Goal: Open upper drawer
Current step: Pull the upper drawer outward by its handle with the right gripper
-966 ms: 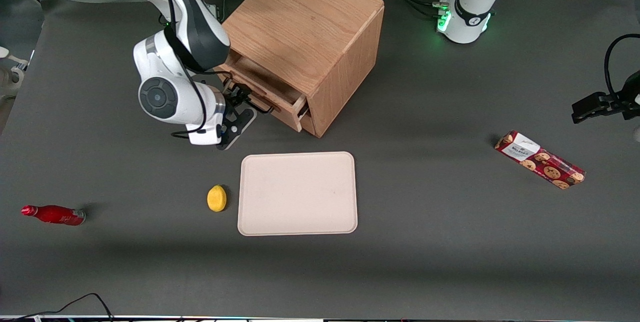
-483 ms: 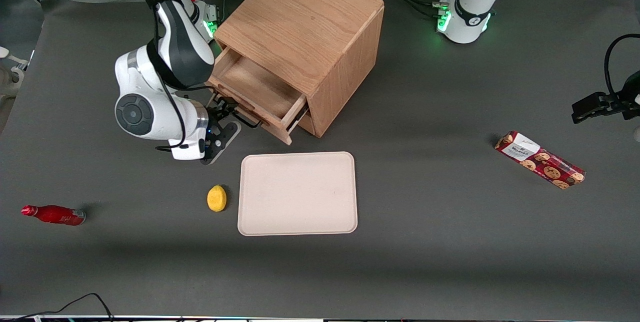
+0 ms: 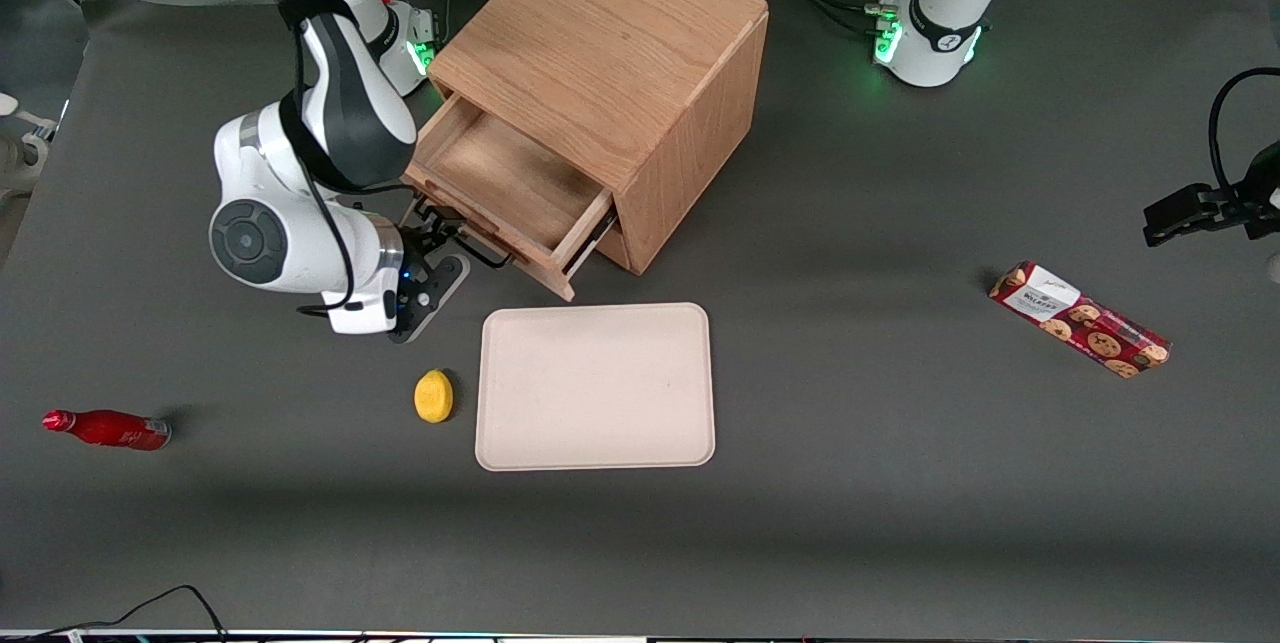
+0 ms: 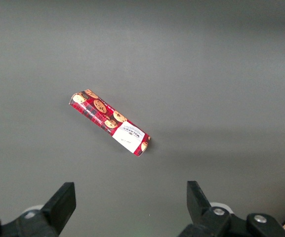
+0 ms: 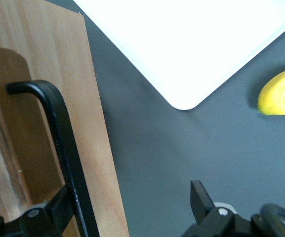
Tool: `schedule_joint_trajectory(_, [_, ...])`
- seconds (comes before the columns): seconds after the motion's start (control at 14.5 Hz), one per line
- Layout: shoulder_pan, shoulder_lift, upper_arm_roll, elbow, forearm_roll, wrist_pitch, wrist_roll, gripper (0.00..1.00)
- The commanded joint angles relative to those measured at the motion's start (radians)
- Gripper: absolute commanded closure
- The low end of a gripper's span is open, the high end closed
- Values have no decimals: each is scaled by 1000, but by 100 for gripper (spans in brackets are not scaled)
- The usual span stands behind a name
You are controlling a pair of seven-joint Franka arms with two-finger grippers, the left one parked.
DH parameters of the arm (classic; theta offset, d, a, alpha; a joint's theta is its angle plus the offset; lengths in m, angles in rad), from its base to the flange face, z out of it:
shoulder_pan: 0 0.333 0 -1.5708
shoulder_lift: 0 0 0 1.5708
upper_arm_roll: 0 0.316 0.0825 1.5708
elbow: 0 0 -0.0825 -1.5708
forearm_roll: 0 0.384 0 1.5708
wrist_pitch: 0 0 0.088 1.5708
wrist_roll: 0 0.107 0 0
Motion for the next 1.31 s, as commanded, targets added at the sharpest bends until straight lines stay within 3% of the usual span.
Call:
schedule_joint_trajectory(0.0, [-45, 41, 10, 55, -18, -3, -38, 0])
schedule_joint_trajectory(1.24, [-111, 135, 4, 202, -66, -3, -167, 0])
